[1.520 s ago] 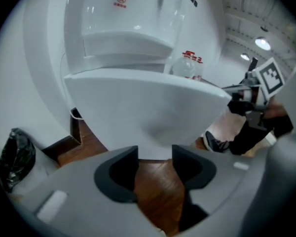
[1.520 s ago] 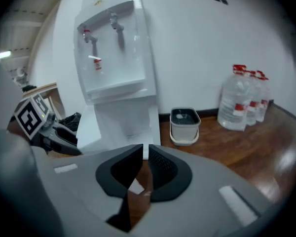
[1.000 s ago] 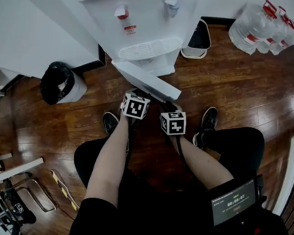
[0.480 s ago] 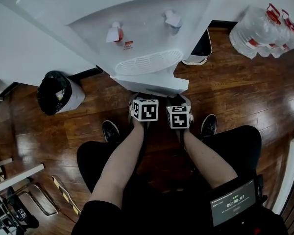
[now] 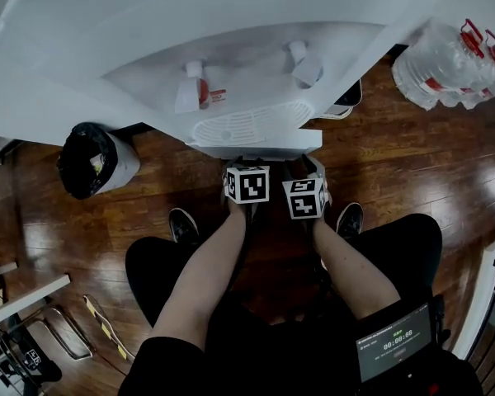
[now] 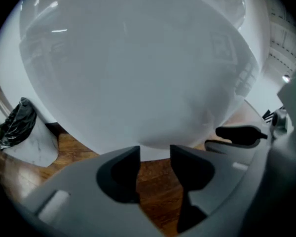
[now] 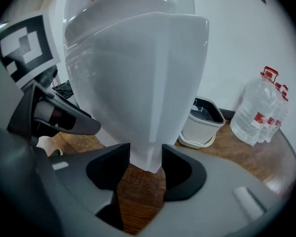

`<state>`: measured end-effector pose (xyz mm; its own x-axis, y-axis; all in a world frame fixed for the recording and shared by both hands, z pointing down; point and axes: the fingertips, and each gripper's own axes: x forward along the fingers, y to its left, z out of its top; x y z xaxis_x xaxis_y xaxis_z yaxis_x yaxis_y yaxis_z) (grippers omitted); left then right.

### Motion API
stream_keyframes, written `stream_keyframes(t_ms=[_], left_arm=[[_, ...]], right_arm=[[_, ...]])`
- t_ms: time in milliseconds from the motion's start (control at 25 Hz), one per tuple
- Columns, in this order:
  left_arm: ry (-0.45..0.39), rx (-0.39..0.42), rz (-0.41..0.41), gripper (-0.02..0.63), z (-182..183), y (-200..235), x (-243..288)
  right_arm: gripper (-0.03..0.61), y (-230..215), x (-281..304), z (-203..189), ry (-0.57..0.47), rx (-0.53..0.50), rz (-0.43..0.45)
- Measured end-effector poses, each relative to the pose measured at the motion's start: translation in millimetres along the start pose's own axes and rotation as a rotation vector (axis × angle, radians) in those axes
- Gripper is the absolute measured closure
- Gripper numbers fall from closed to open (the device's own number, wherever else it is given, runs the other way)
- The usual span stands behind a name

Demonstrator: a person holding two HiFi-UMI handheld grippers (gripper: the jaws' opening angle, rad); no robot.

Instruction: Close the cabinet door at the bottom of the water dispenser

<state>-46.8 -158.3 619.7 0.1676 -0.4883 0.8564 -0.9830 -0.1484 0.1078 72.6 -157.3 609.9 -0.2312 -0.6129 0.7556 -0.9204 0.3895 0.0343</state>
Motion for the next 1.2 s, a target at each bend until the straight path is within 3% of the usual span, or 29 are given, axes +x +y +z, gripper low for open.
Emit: stream_keyframes(t_ms=[240,400,520,640,800,1200], left_arm=[[-0.017,-0.046,0.021,0.408,5.0,1.2,-0.1],[-0.014,-0.03,0.029,0.408,4.0,1.2,-1.2],[-0.016,-0.018,0.021,0.408,5.3,0.0,-0.3],[-0.017,-0.011,0.014,0.408,4.8,1.4,0.3],[-0.024,-0.015,0.01,0.408,6.4,0.5,0.6],[-0.034,-0.015,-0.005,0.411,16.7,0.2,4.0]], right_arm=[[0.382,0.1,0.1,-3.4,0.006,0.043,0.016],[0.357,-17.9,6.6,-14.2,0.042,0.063,-0.009],[0.327,-24.9,14.4,-7.0,0.03,0.006,0.022],[0.383,-17.9,17.0,-3.1,0.007,-0.075,0.07],[0.388,-20.3,18.6,-0.1,0.004,-0.095,0.093],[0.394,-31.7,24.1,26.2,-0.01,-0.218,0.069]])
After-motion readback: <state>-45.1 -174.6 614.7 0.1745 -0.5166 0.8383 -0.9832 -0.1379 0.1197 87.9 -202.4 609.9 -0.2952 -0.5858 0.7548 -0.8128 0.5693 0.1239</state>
